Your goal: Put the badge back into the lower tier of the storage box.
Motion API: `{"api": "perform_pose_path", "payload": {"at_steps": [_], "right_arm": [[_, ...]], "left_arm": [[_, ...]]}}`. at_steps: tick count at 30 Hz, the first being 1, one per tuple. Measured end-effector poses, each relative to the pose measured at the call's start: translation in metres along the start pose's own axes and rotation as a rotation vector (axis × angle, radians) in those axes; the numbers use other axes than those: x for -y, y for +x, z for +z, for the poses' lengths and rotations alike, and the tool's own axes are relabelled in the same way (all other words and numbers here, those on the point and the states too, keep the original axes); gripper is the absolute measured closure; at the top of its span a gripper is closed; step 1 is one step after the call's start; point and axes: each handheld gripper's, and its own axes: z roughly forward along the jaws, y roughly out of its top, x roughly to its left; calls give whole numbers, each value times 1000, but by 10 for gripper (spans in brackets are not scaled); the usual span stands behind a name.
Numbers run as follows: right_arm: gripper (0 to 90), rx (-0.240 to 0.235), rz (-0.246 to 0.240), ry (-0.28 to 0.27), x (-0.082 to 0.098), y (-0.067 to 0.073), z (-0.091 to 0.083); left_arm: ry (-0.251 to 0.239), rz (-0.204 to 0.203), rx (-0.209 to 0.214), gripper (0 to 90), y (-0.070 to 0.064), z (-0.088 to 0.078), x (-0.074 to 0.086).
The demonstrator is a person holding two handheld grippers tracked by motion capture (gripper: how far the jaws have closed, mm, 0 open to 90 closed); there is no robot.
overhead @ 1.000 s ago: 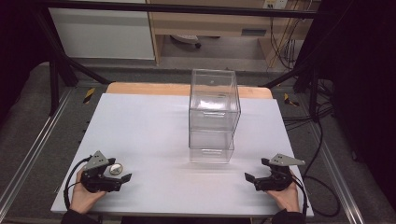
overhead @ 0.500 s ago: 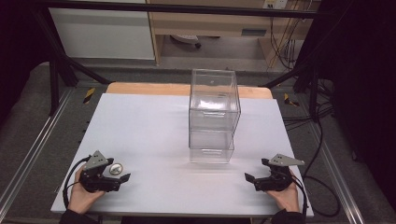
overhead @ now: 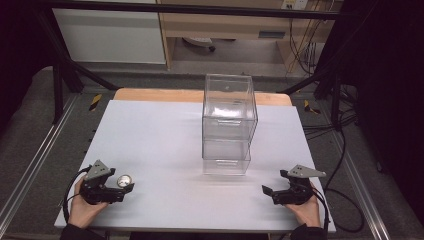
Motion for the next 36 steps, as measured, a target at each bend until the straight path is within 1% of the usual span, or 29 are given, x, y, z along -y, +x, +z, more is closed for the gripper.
{"api": "perform_pose_path", "payload": {"at_steps": [4, 8, 13, 21, 24, 27, 30, 33, 36], "right_arm": [[20, 3, -2, -5, 0, 0, 0], [20, 6, -5, -4, 0, -1, -1], [20, 4, -1, -3, 0, -1, 0], [20, 0, -3, -5, 0, -1, 0], [20, -2, -3, -6, 0, -1, 0], [20, -1, 1, -8, 0, -1, 0], [20, -3, 6, -10, 0, 0, -1], [21, -3, 6, -9, 0, 0, -1], [20, 0, 4, -7, 0, 0, -1]], "left_arm": [[7, -15, -16, 92, 3, 1, 1], [26, -18, -34, 103, 6, 3, 3], [26, -38, -53, 129, 8, 4, 4], [35, -48, -64, 171, 9, 9, 4], [37, -63, -73, 197, 10, 11, 4], [46, -64, -76, 226, 11, 12, 4], [45, -62, -72, 249, 10, 14, 5], [67, -42, -74, 274, 9, 15, 5], [67, -46, -62, 300, 8, 16, 5]]}}
